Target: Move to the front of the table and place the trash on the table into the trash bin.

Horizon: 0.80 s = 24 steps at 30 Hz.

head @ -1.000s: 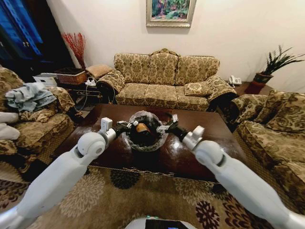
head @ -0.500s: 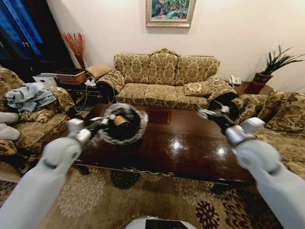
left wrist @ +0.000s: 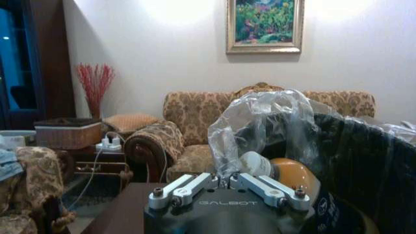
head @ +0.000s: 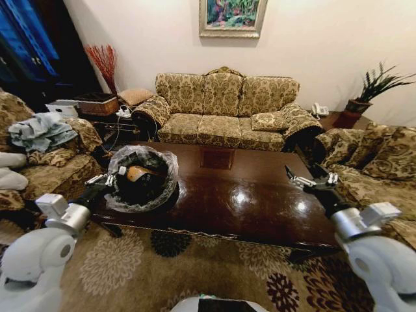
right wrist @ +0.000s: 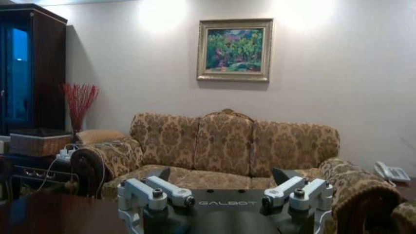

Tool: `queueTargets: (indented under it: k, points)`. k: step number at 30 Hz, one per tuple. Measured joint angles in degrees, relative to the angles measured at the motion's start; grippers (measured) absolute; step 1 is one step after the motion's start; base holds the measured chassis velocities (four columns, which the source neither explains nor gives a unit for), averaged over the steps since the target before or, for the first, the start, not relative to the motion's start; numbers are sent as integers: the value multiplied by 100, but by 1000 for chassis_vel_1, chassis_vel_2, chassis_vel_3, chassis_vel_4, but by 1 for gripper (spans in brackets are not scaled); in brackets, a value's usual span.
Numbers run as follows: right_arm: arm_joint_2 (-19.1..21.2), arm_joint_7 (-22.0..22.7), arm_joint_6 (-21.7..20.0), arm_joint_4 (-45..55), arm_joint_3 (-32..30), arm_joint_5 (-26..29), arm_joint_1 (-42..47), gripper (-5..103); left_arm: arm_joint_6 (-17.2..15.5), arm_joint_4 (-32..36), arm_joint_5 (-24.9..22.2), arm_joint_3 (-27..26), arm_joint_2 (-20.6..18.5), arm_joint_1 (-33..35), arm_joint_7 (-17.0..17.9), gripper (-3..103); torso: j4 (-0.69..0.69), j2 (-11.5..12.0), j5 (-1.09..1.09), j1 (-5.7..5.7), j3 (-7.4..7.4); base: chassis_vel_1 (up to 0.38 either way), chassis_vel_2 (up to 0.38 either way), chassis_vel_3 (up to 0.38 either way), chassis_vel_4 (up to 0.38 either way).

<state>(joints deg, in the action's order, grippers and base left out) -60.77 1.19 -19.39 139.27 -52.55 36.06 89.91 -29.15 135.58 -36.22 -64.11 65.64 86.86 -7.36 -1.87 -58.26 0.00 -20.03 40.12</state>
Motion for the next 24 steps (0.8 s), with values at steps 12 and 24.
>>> queueTargets:
  k: [12, 24]
  points:
    - [-296, 22, 285, 122, 292, -444, 498, 100, 266, 56, 167, -29, 297, 263, -172, 4, 0, 0, -1, 4, -1, 212, -211, -232, 217]
    - [-74, 280, 54, 271, 1012, -561, 294, 100, 474, 363, 276, -363, 969, 545, -390, 4, 0, -1, 3, 5, -2, 321, -320, -318, 316]
